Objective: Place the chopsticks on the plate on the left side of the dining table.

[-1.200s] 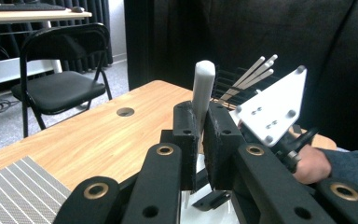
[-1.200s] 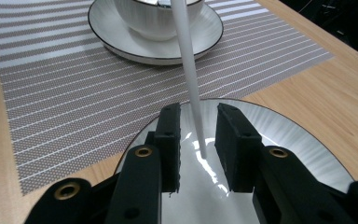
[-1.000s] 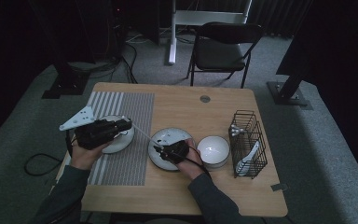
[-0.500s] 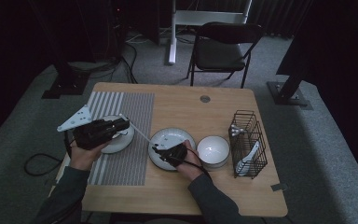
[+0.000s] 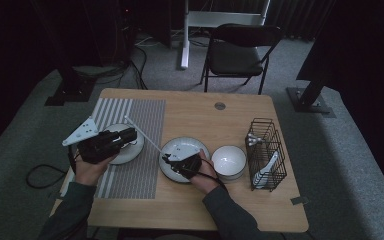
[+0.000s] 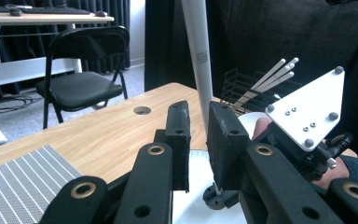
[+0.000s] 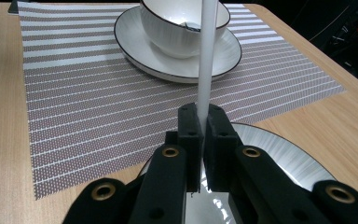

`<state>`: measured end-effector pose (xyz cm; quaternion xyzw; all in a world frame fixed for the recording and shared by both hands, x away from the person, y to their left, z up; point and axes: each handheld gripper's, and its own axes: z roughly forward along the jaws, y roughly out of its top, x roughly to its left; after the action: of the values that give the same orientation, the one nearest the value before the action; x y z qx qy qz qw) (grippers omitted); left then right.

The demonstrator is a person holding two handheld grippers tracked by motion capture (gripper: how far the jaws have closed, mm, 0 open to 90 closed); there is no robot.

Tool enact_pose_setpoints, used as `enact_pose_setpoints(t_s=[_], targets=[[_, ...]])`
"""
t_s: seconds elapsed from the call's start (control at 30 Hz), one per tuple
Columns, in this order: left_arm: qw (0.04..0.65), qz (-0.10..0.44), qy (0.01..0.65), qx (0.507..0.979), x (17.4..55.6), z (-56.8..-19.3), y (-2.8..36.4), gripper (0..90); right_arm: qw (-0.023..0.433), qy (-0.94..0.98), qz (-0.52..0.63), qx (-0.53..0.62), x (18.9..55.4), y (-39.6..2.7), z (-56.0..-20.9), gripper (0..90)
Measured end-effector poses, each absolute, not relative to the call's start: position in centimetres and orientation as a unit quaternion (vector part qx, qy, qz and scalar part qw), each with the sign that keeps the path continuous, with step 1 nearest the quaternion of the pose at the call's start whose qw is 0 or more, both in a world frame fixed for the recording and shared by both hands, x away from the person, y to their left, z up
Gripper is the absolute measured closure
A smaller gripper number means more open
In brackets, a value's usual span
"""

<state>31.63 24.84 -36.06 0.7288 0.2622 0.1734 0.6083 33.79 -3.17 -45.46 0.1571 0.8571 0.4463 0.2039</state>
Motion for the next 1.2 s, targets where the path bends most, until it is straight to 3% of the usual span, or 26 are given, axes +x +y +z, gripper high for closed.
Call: enact_pose_setpoints(t_s=[0.47,0.77,1.2], targets=[[0.617,0.182,0.273,0.715,30.9,-36.7,26.0,79.5,0.206,0.859,0.441,0.160,33.8,-2.8,-45.4,87.1],[0.615,0.185,0.239,0.728,31.1,-35.8,23.5,79.6,0.206,0.868,0.421,0.162,33.9,-1.6,-45.6,87.0],[0.597,0.203,0.273,0.727,31.9,-37.2,24.8,81.0,0.207,0.863,0.439,0.144,33.5,-1.7,-45.1,87.1]])
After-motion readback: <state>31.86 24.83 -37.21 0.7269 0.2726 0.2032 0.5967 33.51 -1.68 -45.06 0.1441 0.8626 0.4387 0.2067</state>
